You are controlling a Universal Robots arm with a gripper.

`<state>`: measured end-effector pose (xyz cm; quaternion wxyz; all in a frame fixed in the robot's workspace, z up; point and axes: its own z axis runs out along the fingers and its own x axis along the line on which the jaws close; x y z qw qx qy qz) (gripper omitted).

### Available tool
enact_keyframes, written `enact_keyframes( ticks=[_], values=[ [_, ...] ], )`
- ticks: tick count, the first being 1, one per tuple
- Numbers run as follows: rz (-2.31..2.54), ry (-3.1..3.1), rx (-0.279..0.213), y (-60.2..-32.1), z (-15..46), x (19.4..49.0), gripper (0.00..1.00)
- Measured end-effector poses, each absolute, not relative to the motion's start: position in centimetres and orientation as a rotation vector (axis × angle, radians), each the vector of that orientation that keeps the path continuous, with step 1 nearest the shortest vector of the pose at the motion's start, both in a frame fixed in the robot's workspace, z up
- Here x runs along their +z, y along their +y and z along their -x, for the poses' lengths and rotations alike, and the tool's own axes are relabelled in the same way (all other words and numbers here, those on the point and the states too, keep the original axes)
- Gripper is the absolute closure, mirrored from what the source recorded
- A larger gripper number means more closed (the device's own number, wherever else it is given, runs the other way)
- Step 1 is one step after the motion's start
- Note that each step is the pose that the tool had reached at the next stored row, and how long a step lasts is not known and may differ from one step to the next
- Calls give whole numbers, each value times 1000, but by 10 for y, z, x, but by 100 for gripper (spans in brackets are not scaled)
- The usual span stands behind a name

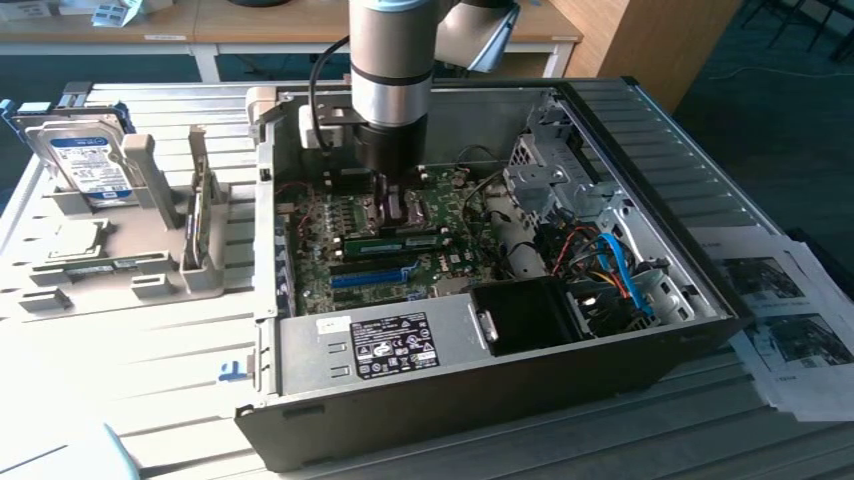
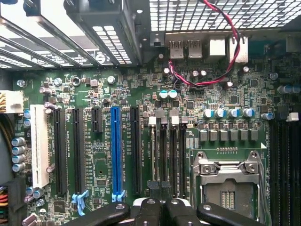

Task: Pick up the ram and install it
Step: 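Press down the ram until it locks into place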

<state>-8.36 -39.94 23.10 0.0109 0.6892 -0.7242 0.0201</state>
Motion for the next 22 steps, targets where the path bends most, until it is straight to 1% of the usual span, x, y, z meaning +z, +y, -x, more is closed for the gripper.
enact_keyframes(
  ticks=[22],
  values=[
    [-2150, -2259, 63, -400, 84, 227, 90]
  ],
)
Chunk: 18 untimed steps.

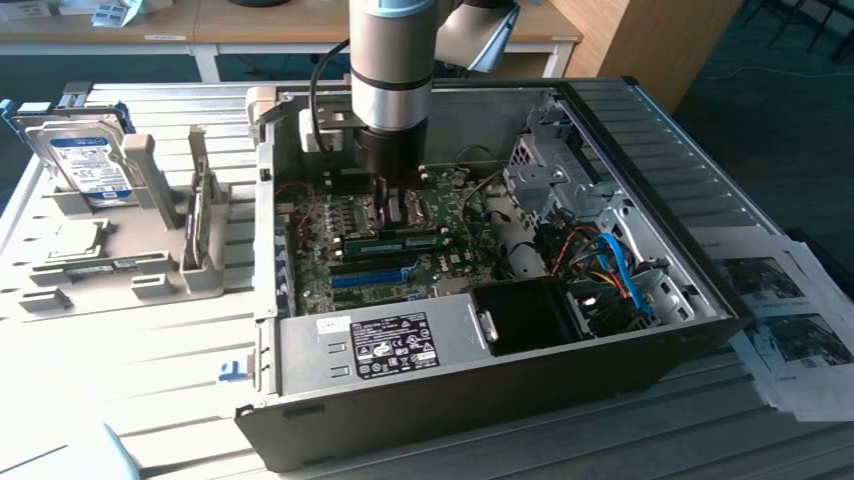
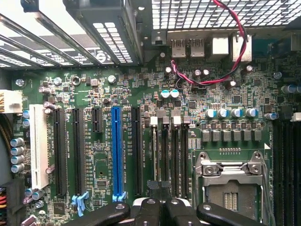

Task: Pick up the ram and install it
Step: 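Press down the ram until it locks into place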

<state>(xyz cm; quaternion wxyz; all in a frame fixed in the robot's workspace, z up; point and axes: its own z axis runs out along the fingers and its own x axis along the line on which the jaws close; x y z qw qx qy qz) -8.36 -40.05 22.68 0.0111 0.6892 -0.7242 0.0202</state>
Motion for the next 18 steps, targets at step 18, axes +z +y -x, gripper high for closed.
enact_keyframes(
  ticks=[18],
  values=[
    [-2150, -2259, 63, -401, 84, 225, 90]
  ],
)
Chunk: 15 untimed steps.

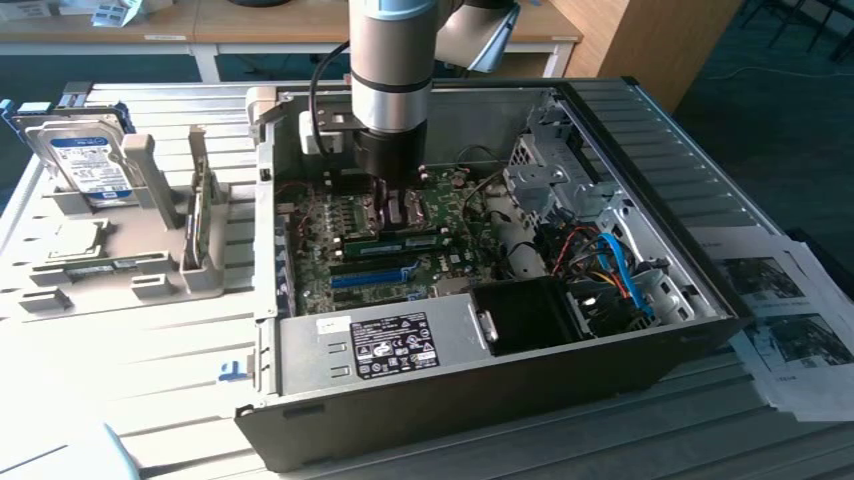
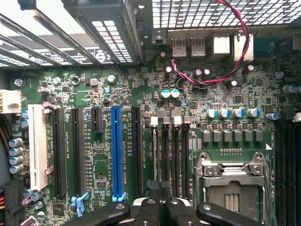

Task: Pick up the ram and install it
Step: 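Press down the ram until it locks into place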

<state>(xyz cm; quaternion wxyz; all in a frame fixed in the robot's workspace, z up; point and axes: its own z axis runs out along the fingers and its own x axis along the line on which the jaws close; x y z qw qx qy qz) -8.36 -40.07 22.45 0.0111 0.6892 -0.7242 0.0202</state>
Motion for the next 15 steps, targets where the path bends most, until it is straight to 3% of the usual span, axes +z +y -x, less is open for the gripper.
enact_keyframes(
  ticks=[15],
  values=[
    [-2150, -2259, 63, -401, 84, 223, 90]
  ],
)
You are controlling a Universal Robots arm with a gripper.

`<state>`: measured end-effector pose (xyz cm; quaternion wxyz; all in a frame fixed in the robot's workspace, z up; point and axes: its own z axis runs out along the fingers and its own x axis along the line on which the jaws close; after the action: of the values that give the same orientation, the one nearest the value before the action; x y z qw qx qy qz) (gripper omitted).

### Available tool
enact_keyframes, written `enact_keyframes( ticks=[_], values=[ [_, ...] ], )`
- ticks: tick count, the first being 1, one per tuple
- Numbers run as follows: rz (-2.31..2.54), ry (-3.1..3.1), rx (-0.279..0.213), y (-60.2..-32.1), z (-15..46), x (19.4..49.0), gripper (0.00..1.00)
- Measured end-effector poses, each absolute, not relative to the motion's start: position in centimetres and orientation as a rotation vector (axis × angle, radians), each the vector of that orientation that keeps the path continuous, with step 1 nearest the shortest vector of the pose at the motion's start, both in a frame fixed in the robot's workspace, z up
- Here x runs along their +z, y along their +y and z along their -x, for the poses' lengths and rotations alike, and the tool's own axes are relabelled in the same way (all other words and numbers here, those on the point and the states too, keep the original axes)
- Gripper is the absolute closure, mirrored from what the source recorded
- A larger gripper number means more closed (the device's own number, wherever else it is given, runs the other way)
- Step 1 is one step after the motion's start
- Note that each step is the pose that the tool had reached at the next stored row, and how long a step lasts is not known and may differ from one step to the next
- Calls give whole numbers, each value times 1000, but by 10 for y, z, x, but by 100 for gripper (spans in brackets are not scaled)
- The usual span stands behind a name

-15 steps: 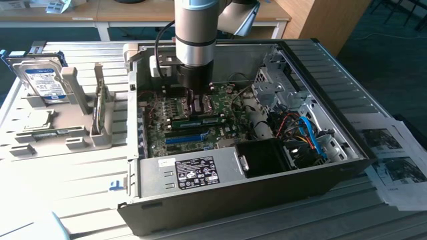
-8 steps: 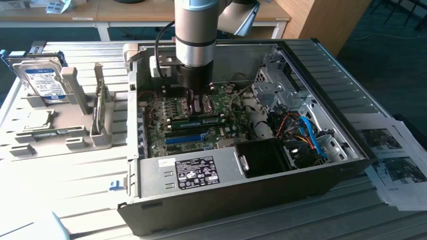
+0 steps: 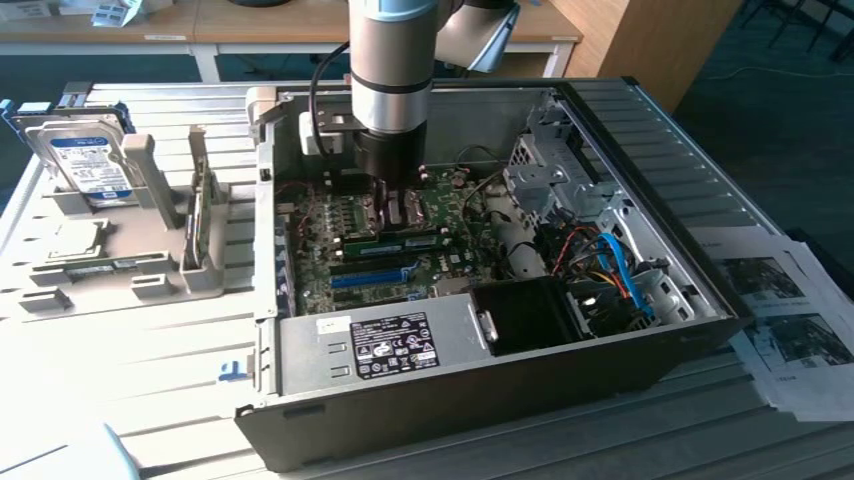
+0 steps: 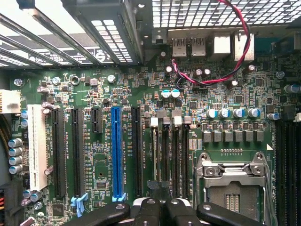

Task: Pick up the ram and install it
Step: 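Press down the ram until it locks into place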

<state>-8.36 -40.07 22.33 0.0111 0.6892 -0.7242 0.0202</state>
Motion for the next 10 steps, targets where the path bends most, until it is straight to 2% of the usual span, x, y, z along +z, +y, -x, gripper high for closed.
enact_keyframes(
  ticks=[10],
  values=[
    [-2150, -2259, 63, -401, 84, 223, 90]
  ],
)
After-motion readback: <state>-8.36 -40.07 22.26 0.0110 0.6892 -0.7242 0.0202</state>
